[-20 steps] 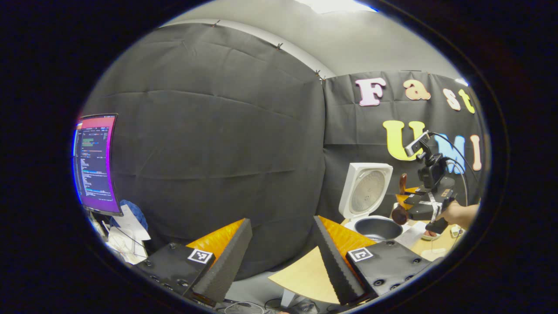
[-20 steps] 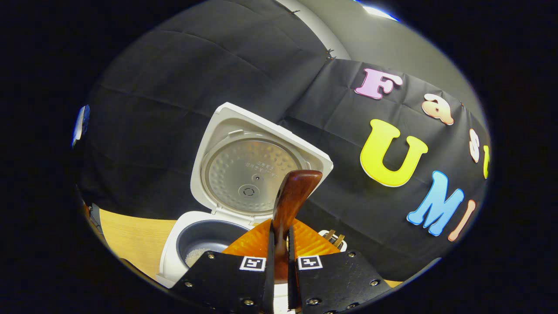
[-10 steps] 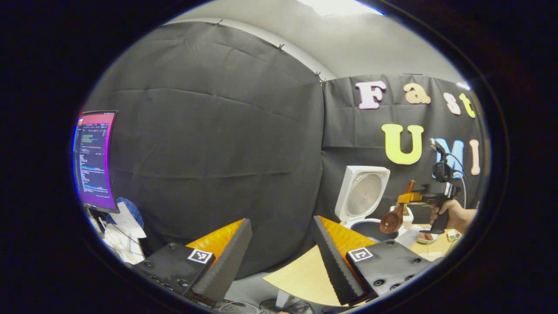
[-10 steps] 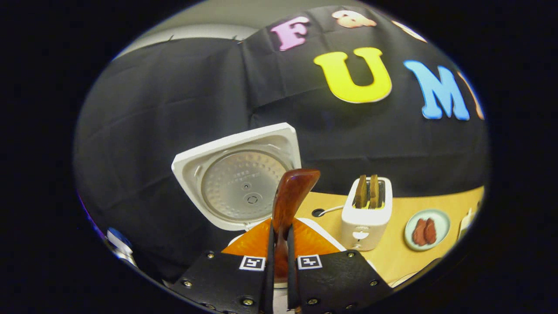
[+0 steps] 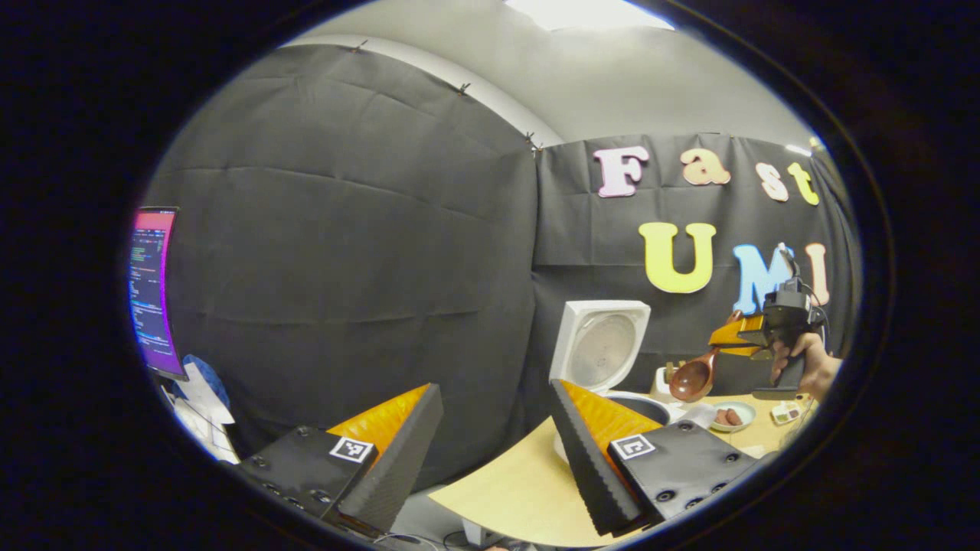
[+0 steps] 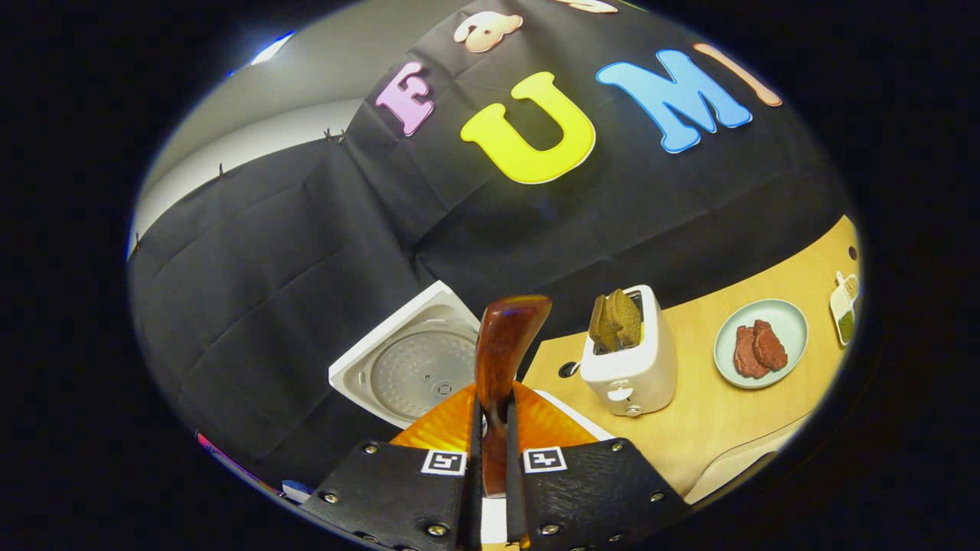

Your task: Close the left gripper, press the button to open the rice cooker; take a wooden spoon from the chopstick holder with the right hand, scoop a spoonful of rice and pour it into the rice cooker, then put the wooden spoon back into the chopstick holder.

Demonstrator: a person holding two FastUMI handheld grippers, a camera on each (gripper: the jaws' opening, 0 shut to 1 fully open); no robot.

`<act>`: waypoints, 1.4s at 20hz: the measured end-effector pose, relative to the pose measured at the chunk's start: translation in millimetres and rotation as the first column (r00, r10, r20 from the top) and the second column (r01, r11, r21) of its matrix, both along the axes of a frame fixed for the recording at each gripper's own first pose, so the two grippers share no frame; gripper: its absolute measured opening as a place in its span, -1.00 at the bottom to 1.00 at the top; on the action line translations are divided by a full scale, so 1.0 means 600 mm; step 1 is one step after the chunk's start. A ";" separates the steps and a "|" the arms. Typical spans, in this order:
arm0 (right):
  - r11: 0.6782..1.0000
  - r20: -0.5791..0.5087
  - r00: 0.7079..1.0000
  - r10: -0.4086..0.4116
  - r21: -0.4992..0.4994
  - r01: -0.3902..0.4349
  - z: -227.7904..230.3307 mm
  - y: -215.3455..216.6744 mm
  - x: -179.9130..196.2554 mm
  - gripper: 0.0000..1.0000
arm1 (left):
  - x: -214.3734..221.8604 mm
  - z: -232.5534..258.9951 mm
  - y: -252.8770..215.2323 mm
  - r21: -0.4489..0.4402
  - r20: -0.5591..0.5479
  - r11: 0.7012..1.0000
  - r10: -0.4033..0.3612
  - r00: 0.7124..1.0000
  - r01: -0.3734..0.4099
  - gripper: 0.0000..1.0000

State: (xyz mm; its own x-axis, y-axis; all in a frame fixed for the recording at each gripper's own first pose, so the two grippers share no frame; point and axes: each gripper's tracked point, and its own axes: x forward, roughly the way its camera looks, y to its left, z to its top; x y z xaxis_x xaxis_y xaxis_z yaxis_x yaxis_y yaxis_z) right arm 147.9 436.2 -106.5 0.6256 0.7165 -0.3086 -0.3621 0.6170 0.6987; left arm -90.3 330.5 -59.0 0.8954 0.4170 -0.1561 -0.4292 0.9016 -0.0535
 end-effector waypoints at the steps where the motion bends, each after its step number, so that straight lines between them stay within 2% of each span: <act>1: 1.000 -0.007 1.000 -0.018 0.011 0.018 0.005 -0.025 0.005 -0.75 | 0.010 0.006 -0.013 -0.003 0.008 1.000 -0.018 1.000 0.018 0.91; 9: 0.980 -0.008 0.981 -0.196 0.010 0.196 0.017 -0.229 0.024 -0.75 | 0.070 0.029 -0.114 -0.017 0.045 0.991 -0.134 0.990 0.135 0.89; 16: 0.947 0.017 0.948 -0.317 -0.054 0.318 0.009 -0.405 0.013 -0.75 | 0.106 0.042 -0.213 -0.023 0.066 0.973 -0.226 0.972 0.228 0.90; 17: 0.941 0.021 0.943 -0.331 -0.060 0.332 0.010 -0.428 0.011 -0.75 | 0.111 0.045 -0.228 -0.021 0.069 0.970 -0.240 0.968 0.242 0.97; 21: 0.912 0.025 0.916 -0.399 -0.088 0.400 -0.003 -0.519 0.004 -0.75 | 0.126 0.053 -0.289 -0.023 0.075 0.957 -0.286 0.955 0.289 0.90; 25: 0.876 0.030 0.886 -0.462 -0.142 0.461 -0.033 -0.614 -0.011 -0.75 | 0.135 0.064 -0.344 -0.015 0.080 0.944 -0.326 0.942 0.328 0.90; 27: 0.855 0.036 0.871 -0.491 -0.171 0.489 -0.049 -0.657 -0.020 -0.75 | 0.135 0.067 -0.370 -0.014 0.077 0.938 -0.345 0.935 0.347 0.97; 28: 0.843 0.044 0.862 -0.505 -0.191 0.503 -0.057 -0.679 -0.023 -0.75 | 0.137 0.069 -0.383 -0.015 0.075 0.934 -0.355 0.932 0.357 0.94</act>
State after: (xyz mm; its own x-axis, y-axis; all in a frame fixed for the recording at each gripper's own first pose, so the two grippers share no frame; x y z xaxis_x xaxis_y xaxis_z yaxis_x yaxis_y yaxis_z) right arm 134.3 28.8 -140.8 0.8817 0.2306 -0.4116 0.0396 0.8332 0.5515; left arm -8.3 100.5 -17.6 0.9933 0.0655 -0.0949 -0.0749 0.9923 -0.0988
